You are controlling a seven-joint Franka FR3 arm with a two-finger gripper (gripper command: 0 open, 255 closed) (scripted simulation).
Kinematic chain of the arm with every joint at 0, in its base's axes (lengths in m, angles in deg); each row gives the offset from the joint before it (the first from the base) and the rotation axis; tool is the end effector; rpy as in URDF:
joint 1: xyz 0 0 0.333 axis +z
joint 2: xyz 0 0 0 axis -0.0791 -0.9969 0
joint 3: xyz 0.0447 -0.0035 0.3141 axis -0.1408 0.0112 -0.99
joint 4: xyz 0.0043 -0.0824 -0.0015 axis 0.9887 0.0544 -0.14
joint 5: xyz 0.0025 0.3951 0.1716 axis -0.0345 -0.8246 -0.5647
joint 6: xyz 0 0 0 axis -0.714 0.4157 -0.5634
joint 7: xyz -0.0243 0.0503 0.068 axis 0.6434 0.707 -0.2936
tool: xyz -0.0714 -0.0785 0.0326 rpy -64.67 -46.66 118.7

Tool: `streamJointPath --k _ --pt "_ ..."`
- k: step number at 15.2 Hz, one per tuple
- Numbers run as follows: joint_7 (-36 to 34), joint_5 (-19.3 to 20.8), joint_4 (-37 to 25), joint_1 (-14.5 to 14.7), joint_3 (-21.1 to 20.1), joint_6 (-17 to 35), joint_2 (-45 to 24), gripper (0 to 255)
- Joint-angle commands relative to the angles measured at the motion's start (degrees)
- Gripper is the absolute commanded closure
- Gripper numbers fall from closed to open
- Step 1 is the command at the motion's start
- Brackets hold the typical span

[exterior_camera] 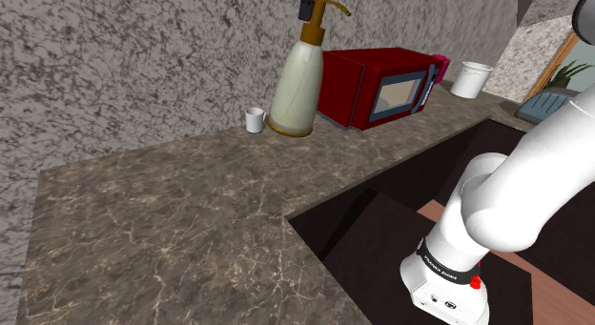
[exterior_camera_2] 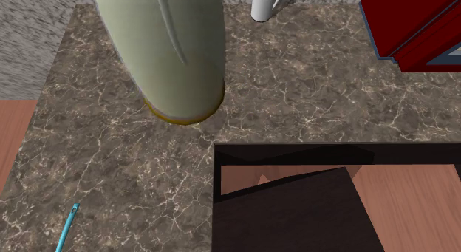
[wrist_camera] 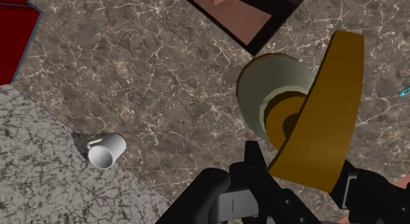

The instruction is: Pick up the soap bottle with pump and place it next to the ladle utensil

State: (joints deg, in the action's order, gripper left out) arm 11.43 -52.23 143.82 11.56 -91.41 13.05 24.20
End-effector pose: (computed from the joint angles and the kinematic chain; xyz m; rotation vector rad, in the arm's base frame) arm 0.4435 0.1430 0.7698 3.0313 0.6093 0.1509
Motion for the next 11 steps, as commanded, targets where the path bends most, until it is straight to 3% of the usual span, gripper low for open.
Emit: streamJointPath --k 1,11 --pt "-3.0 -0.4 0.9 1.0 -1.9 -0.1 1.0 255" --pt "-17.5 -2.7 0.8 5.3 -11.9 -1.9 2.6 255"
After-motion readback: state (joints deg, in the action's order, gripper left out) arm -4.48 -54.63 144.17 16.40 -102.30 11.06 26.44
